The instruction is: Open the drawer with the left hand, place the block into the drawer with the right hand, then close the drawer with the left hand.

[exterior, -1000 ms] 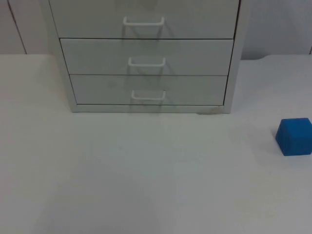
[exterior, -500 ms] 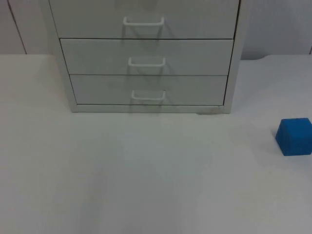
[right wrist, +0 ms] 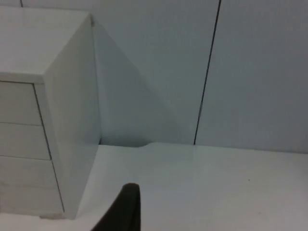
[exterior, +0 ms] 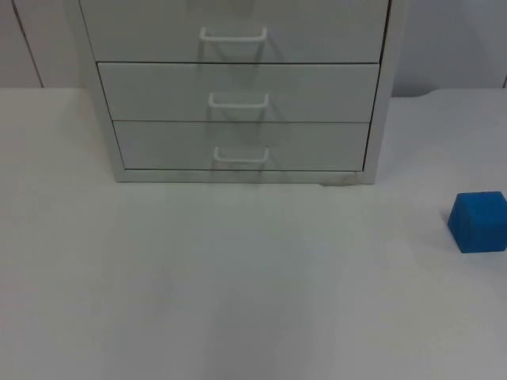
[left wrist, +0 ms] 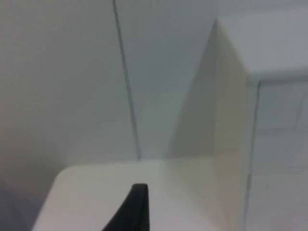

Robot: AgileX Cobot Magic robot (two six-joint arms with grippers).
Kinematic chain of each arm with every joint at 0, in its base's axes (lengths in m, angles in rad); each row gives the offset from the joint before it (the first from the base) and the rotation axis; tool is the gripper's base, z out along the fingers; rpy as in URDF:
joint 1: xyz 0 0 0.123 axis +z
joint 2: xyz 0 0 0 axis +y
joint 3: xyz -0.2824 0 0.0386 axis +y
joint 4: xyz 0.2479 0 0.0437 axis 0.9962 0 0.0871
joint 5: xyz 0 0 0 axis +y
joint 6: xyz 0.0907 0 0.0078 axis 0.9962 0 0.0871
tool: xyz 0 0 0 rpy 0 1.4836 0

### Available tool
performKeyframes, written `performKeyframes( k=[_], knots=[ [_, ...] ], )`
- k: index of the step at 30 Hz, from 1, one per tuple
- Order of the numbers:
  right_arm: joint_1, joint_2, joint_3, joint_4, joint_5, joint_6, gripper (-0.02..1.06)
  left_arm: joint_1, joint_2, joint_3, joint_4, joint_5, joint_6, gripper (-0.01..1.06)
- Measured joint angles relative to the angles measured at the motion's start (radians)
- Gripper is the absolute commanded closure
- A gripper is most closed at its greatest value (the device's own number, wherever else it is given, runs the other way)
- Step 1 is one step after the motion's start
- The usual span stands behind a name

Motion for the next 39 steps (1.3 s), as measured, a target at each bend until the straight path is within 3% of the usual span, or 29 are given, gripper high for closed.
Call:
performKeyframes(
  k=[4, 11, 17, 28, 29, 34, 39],
  knots=[
    [0.0, 0.114, 0.0, 0.015, -0.04, -0.013, -0.01, 0.0, 0.069, -0.05, -0.09, -0.025, 0.05, 0.0],
    [0.0, 0.311, -0.002, 0.101, -0.076, -0.076, -0.01, 0.0, 0.243, -0.164, -0.171, 0.013, 0.177, 0.0],
    [0.0, 0.345, -0.016, 0.192, -0.1, -0.111, -0.01, -0.065, 0.389, -0.207, -0.178, 0.004, 0.205, 0.0],
    [0.0, 0.343, -0.02, 0.207, -0.095, -0.174, -0.01, -0.374, 0.748, -0.209, -0.134, -0.045, 0.267, 0.0],
    [0.0, 0.343, -0.02, 0.207, -0.095, -0.174, -0.01, -0.374, 0.748, -0.209, -0.134, -0.045, 0.267, 0.0],
    [0.0, 0.343, -0.02, 0.207, -0.095, -0.198, -0.01, -0.508, 0.887, -0.209, -0.004, -0.082, 0.292, 0.0],
    [0.0, 0.343, -0.02, 0.207, -0.093, -0.202, -0.01, -0.579, 0.932, -0.209, 0.129, -0.076, 0.344, 0.0]
  ],
)
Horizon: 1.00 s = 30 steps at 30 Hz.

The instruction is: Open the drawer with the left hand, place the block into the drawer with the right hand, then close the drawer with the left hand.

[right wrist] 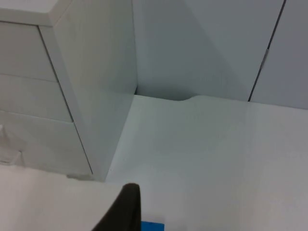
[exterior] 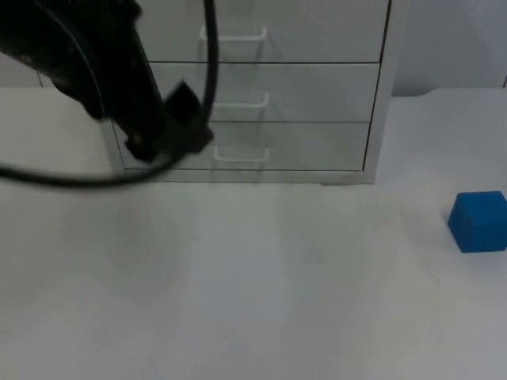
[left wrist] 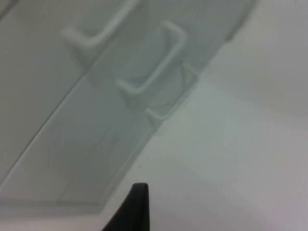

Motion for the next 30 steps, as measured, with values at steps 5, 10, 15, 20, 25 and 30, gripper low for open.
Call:
performKeyframes(
  k=[5, 10, 15, 20, 25, 30],
  knots=[
    [0.0, 0.0, 0.0, 0.0, 0.0, -0.005, -0.01, -0.094, 0.088, -0.005, 0.196, -0.009, 0.064, 0.0],
    [0.0, 0.0, 0.0, 0.0, 0.0, -0.007, -0.01, -0.104, 0.211, -0.067, 0.255, -0.022, 0.069, 0.0],
    [0.0, 0.0, 0.0, 0.0, 0.0, -0.008, -0.01, -0.107, 0.328, -0.144, 0.28, -0.003, 0.073, 0.0],
    [0.0, 0.0, 0.0, 0.0, 0.0, -0.008, -0.01, -0.107, 0.393, -0.198, 0.322, -0.034, 0.088, 0.0],
    [0.0, 0.0, -0.002, -0.002, -0.007, -0.008, -0.01, -0.107, 0.438, -0.21, 0.367, -0.164, 0.092, 0.0],
    [0.0, 0.0, -0.03, -0.016, -0.005, -0.01, -0.01, -0.107, 0.494, -0.21, 0.382, -0.187, 0.094, 0.0]
  ],
)
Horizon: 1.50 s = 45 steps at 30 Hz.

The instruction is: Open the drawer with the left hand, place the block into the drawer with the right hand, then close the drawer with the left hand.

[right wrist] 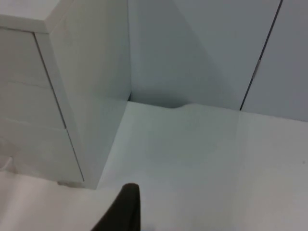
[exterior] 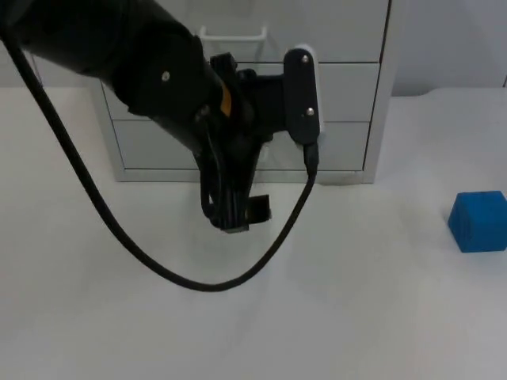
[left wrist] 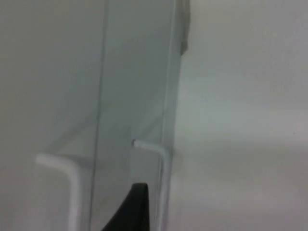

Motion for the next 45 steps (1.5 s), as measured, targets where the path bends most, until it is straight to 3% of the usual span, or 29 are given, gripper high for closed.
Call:
performKeyframes(
  k=[8, 17, 27, 45],
  knots=[
    [0.0, 0.009, -0.034, -0.01, 0.0, 0.0, -0.01, 0.008, 0.064, 0.0, 0.085, -0.069, -0.07, 0.0],
    [0.0, 0.026, -0.035, -0.016, 0.006, 0.002, -0.01, 0.066, 0.117, 0.0, 0.297, -0.131, -0.257, 0.0],
    [0.0, 0.03, -0.038, -0.019, 0.008, 0.0, -0.01, 0.068, 0.162, 0.0, 0.312, -0.168, -0.268, 0.07],
    [0.0, 0.032, -0.038, -0.034, 0.008, 0.0, -0.01, 0.088, 0.213, -0.029, 0.339, -0.194, -0.271, 0.07]
  ],
)
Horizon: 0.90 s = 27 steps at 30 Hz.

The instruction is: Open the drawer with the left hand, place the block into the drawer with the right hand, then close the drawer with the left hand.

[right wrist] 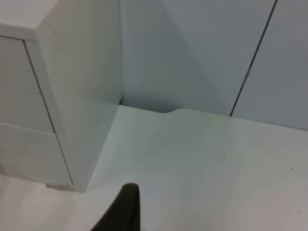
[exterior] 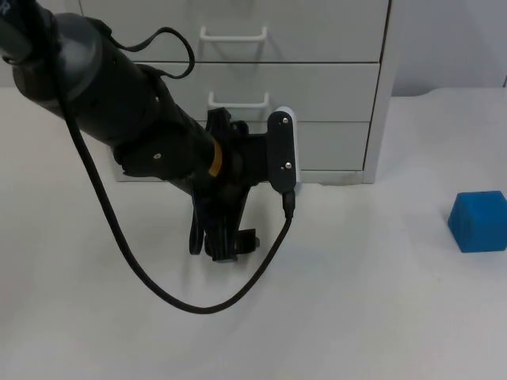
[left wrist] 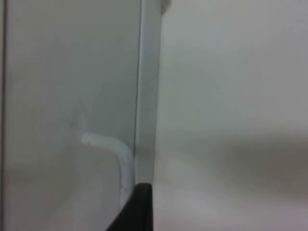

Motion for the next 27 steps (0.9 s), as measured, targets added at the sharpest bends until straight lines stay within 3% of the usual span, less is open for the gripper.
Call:
performKeyframes(
  k=[9, 18, 27],
  knots=[
    [0.0, 0.0, 0.0, 0.0, 0.0, 0.0, -0.01, 0.0, -0.002, 0.0, -0.011, 0.014, 0.0, 0.07],
    [0.0, 0.0, 0.0, 0.0, 0.004, 0.0, -0.01, 0.004, -0.046, 0.001, -0.06, 0.101, 0.002, 0.1],
    [0.0, 0.0, 0.0, 0.0, 0.006, 0.0, -0.01, 0.012, -0.139, 0.018, -0.063, 0.051, 0.001, 0.11]
  ],
)
